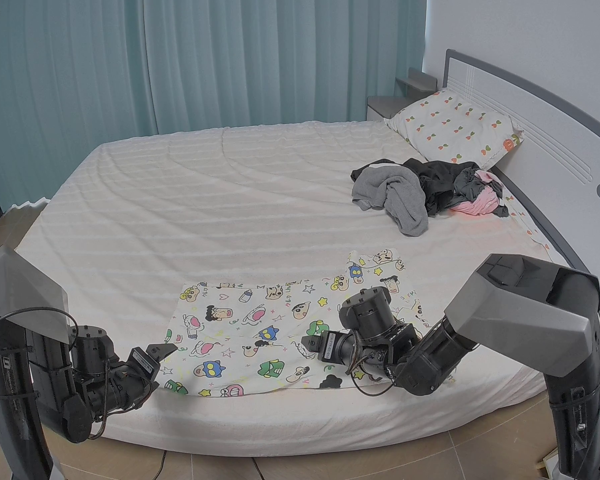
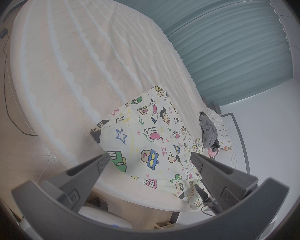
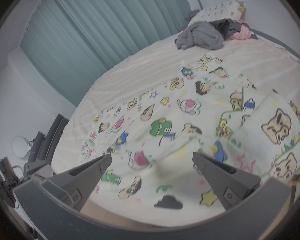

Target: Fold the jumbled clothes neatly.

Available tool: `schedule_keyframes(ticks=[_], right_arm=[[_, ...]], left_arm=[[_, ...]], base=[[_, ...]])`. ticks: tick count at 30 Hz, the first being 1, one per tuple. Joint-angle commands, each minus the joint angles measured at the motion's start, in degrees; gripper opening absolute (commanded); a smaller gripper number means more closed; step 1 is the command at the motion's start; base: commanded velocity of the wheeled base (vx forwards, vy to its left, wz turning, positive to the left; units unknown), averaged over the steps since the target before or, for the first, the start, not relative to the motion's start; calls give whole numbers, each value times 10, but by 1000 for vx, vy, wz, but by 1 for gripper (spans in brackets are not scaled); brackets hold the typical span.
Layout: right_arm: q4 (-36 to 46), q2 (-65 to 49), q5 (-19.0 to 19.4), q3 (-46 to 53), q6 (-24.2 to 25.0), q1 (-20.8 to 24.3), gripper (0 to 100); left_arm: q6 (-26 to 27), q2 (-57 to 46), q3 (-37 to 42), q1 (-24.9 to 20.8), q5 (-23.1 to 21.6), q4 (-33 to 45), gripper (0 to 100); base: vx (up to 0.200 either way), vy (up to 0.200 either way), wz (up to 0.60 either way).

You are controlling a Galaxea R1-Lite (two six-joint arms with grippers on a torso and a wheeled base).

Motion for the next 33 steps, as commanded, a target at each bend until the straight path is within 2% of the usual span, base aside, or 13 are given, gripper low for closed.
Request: schedule_keyframes(ticks=[1, 6, 7, 12, 21, 30, 33], right_arm=[[-4, -37, 2, 29, 4, 1, 100], [-21, -82, 28, 80, 11, -20, 100], [-28, -81, 48, 94, 4, -42, 100], [-28, -42, 55, 94, 4, -69, 100], [-26, 12, 62, 75, -16, -61, 100], [-37, -1, 68, 74, -10, -42, 100], [-67, -45, 64, 99, -6, -50, 100]], left_arm=[[0, 1, 0, 0, 0, -10, 100], [0, 1, 0, 0, 0, -10, 100], [0, 1, 0, 0, 0, -10, 100], [0, 1, 1, 0, 1, -10, 100], [0, 1, 0, 0, 1, -10, 100], [0, 1, 1, 0, 1, -10, 100], [0, 1, 1, 0, 1, -10, 100]], base=[[0, 0, 0], [0, 0, 0], [0, 0, 0], [0, 0, 0], [0, 0, 0], [0, 0, 0], [0, 0, 0]])
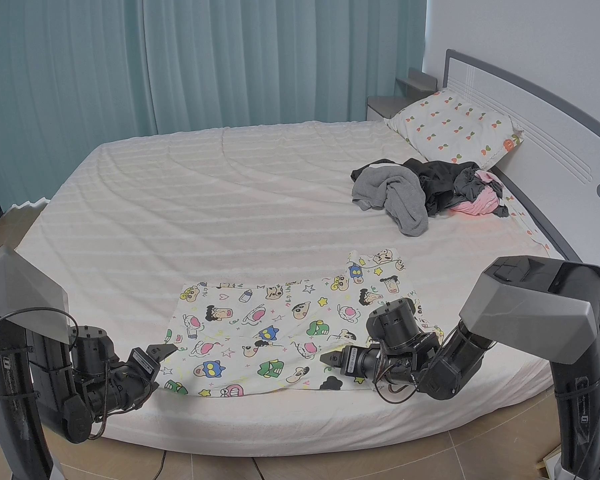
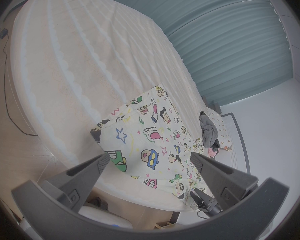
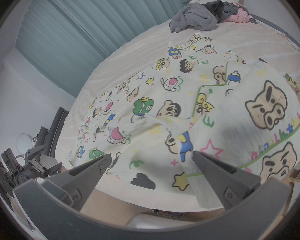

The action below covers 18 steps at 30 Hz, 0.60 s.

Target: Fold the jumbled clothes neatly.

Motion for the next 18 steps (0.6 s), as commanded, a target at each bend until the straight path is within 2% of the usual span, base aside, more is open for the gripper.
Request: schedule_keyframes(ticks=[1, 9, 11, 12, 14, 16, 18], right_arm=[[-21, -60, -4, 41, 1, -10, 100], [-35, -160, 6, 179, 3, -85, 100], [-99, -175, 18, 233, 5, -117, 100], [-99, -175, 18, 233, 5, -117, 100], [-181, -177, 16, 284, 13, -120, 100], [-233, -175, 16, 314, 20, -114, 100], [-273, -168, 19, 335, 21, -110, 100]], left_arm=[[0, 1, -1, 0, 0, -10, 100], [31, -24, -37, 4, 7, -10, 100], [114, -29, -84, 21, 3, -10, 100], [114, -29, -84, 21, 3, -10, 100], [207, -28, -134, 23, 2, 14, 100], [263, -36, -175, 24, 2, 76, 100], [295, -58, -228, 24, 1, 171, 100]], base=[[0, 0, 0], [0, 0, 0], [0, 0, 0], [0, 0, 0], [0, 0, 0], [0, 0, 0], [0, 0, 0]])
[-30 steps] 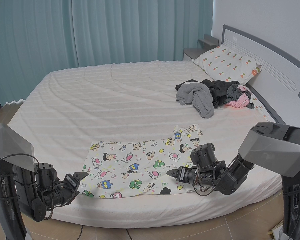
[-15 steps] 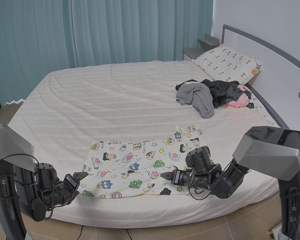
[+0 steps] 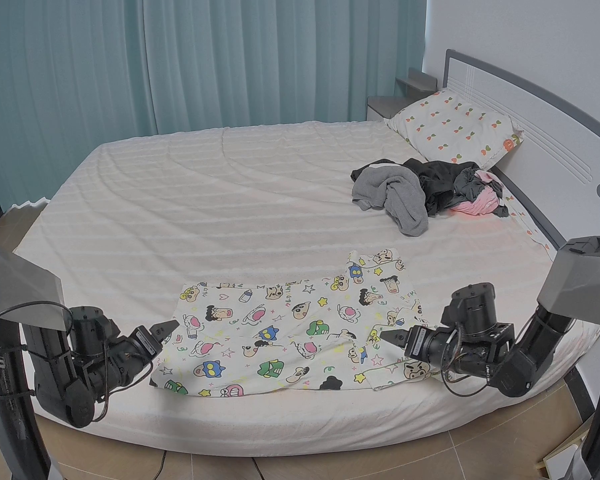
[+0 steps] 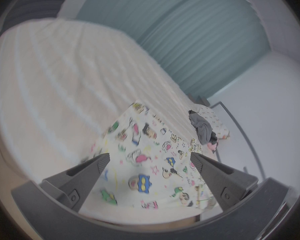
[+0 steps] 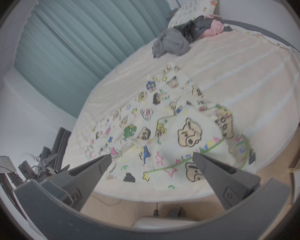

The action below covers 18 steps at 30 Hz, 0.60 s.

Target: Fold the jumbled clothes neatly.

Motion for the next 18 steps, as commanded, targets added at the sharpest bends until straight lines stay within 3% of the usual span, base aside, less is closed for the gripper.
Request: schedule_keyframes(ticks=[1, 4, 5, 7, 9, 10, 11, 13, 18], right_arm=[[-116, -14, 8, 101, 13, -15, 100], [-148, 6, 7, 109, 20, -15, 100], [-166, 8, 9, 118, 21, -15, 100], [-185, 10, 12, 130, 21, -16, 100], [-190, 9, 18, 133, 22, -18, 100], [-201, 8, 40, 147, 26, -23, 100], [-202, 8, 49, 150, 28, -26, 100], [-203, 5, 67, 154, 32, -28, 100], [-204, 8, 69, 154, 36, -28, 100]], left_arm=[[107, -51, -162, 11, -4, 202, 100], [131, -72, -237, 18, -38, 362, 100], [159, -78, -262, 23, -80, 427, 100], [216, -76, -276, 32, -123, 477, 100], [240, -73, -281, 36, -131, 487, 100], [301, -41, -296, 43, -132, 508, 100], [311, -27, -304, 43, -131, 512, 100], [317, 0, -318, 42, -130, 513, 100], [325, 55, -364, 39, -115, 513, 100]], base=[[0, 0, 0], [0, 0, 0], [0, 0, 0], [0, 0, 0], [0, 0, 0], [0, 0, 0], [0, 0, 0], [0, 0, 0], [0, 0, 0]])
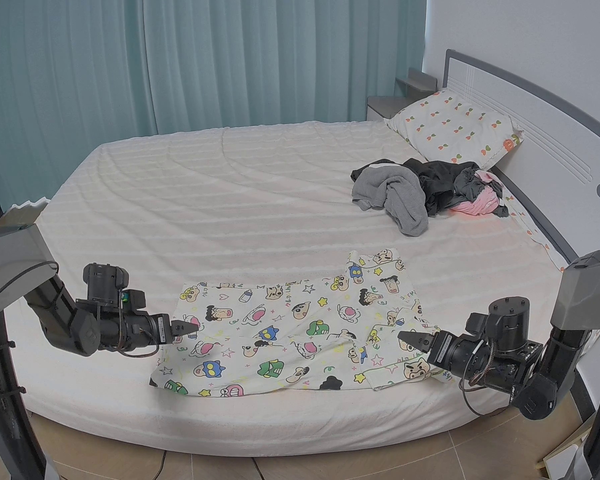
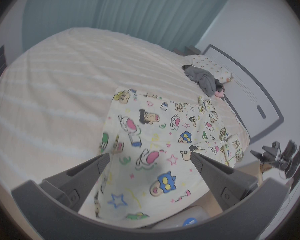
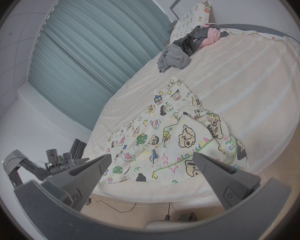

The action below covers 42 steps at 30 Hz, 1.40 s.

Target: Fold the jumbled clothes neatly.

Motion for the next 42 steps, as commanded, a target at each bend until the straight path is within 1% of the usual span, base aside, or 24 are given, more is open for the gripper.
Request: schedule_keyframes(ticks=[1, 2, 5, 8, 16, 21, 25, 28, 29, 37, 42], right_arm=[[-16, 9, 14, 21, 8, -6, 100], [-16, 9, 14, 21, 8, -6, 100], [-16, 11, 15, 21, 8, -4, 100], [-16, 11, 15, 22, 8, -4, 100], [-16, 13, 15, 22, 8, -4, 100], [-16, 13, 16, 22, 9, -5, 100], [-15, 12, 16, 22, 23, -1, 100], [-15, 12, 16, 22, 24, -1, 100], [-15, 12, 16, 22, 24, -1, 100], [-15, 13, 16, 23, 24, 0, 100], [-15, 13, 16, 23, 24, 0, 100]], left_arm=[[15, 72, -69, 6, 2, 18, 100], [22, 90, -80, 5, 19, 18, 100], [36, 109, -82, 2, 30, 17, 100], [44, 114, -78, 2, 29, 16, 100], [45, 120, -77, -1, 26, 14, 100], [44, 132, -83, -14, 25, 13, 100], [44, 145, -90, -16, 25, 9, 100], [44, 144, -86, -16, 25, 8, 100], [43, 143, -83, -16, 25, 8, 0], [39, 102, -49, -12, 25, 6, 0], [39, 87, -43, -9, 25, 8, 0]], base=[[0, 0, 0], [0, 0, 0], [0, 0, 0], [0, 0, 0], [0, 0, 0], [0, 0, 0], [0, 0, 0], [0, 0, 0], [0, 0, 0], [0, 0, 0], [0, 0, 0]])
